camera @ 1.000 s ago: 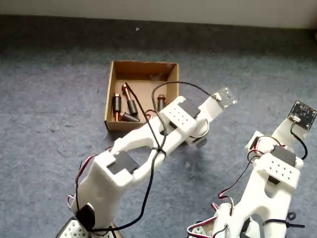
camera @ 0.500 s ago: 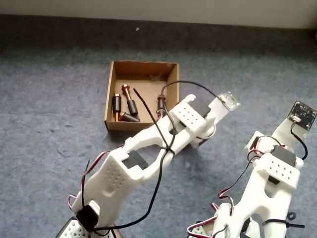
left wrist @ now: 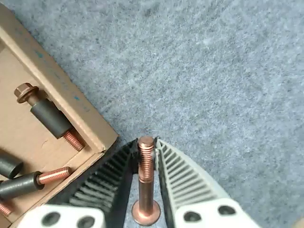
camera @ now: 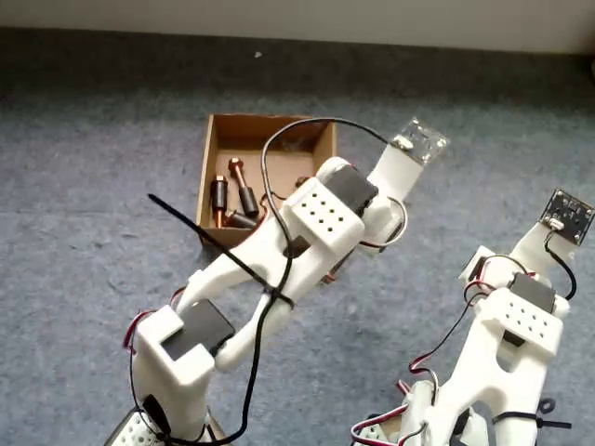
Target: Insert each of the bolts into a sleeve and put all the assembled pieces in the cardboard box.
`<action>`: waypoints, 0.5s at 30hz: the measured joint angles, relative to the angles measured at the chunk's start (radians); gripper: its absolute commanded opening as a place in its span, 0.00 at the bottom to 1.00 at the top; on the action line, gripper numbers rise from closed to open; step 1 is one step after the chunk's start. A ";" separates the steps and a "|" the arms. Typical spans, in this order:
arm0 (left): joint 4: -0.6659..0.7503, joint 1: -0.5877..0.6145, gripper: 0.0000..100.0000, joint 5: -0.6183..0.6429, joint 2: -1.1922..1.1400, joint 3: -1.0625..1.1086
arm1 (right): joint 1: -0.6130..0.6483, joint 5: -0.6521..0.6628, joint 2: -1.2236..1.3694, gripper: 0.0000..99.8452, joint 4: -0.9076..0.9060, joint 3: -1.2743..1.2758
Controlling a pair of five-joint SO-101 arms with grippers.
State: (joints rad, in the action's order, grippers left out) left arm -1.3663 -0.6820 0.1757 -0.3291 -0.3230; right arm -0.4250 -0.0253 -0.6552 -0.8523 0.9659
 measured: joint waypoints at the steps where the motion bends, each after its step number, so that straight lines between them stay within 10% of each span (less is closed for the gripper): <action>1: 0.011 0.000 0.01 0.003 0.038 0.028 | 0.000 0.000 0.000 0.01 0.000 0.000; 15: 0.387 0.241 0.01 0.196 0.634 0.655 | 0.000 0.000 0.000 0.01 0.000 0.000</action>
State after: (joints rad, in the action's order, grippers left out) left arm -0.9797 -0.4411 0.3721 0.3046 0.3322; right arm -0.4250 -0.0253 -0.6552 -0.8523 0.9659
